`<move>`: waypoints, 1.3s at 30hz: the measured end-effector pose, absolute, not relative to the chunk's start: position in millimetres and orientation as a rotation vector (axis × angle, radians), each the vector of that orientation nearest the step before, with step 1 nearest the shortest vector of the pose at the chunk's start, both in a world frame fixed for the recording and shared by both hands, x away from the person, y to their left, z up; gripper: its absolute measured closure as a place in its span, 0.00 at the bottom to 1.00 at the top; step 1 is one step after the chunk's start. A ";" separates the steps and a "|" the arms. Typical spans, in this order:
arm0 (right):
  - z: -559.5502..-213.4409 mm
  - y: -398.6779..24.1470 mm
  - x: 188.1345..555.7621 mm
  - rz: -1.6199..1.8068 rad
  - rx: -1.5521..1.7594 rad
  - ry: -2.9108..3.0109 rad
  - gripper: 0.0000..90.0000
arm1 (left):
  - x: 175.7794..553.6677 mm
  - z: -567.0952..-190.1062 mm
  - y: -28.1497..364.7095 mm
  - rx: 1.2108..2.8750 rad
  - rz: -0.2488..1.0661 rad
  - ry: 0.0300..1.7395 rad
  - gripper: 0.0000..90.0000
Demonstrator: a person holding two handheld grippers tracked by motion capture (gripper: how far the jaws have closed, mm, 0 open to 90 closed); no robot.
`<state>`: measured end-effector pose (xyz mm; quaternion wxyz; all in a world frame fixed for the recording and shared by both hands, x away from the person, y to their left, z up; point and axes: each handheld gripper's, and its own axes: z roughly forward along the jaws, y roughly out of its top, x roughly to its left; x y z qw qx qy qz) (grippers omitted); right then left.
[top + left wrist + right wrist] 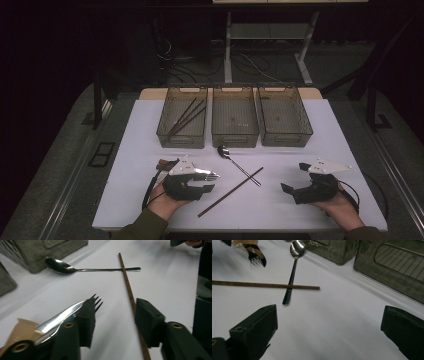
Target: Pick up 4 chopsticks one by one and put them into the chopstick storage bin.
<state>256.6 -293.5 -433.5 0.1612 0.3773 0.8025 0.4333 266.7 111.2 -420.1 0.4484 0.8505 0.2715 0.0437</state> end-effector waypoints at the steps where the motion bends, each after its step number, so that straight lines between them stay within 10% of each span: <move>1: -433.5 -293.5 256.6 1.236 1.077 2.292 0.01 | 266.4 -420.6 109.9 2.101 0.094 0.674 0.63; 11: -433.7 -293.1 256.8 1.234 1.076 2.292 0.01 | 263.1 -427.5 92.6 2.171 -0.001 0.648 0.86; 39: -433.9 -292.3 256.7 1.232 1.076 2.292 0.01 | 261.2 -444.1 69.3 2.325 0.000 0.590 0.88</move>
